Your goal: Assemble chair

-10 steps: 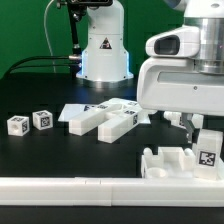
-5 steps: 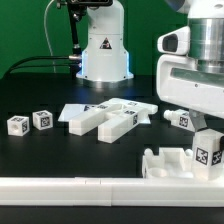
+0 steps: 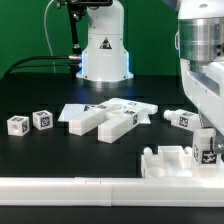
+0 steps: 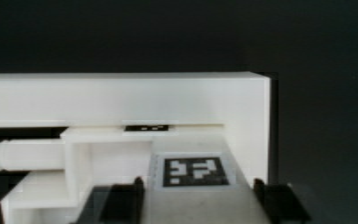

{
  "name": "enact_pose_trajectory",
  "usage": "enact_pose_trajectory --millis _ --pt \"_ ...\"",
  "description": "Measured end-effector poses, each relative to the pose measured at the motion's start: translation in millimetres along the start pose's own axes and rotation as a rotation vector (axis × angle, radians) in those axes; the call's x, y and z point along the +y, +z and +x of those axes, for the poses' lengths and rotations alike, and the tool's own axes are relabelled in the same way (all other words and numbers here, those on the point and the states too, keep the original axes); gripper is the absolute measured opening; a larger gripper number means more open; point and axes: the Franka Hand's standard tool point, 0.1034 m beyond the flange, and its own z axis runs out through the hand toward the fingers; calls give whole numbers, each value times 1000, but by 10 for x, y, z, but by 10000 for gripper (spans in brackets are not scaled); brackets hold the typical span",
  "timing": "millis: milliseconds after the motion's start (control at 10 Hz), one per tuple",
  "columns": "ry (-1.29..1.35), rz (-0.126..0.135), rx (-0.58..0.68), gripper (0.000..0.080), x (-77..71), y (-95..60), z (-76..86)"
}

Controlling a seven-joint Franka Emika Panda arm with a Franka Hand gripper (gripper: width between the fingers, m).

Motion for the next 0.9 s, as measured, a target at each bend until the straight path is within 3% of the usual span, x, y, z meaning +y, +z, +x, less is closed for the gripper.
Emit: enact_pose_trajectory --millis 300,400,500,600,700,900 --pt "42 -2 2 285 12 10 -5" --pt "42 -2 2 467 12 10 -6" --pt "42 -2 2 591 12 11 -6" --pt "33 -1 2 591 8 2 -8" --pt "-5 10 -4 637 -13 -92 -41" --pt "-48 15 -16 648 56 -274 -150"
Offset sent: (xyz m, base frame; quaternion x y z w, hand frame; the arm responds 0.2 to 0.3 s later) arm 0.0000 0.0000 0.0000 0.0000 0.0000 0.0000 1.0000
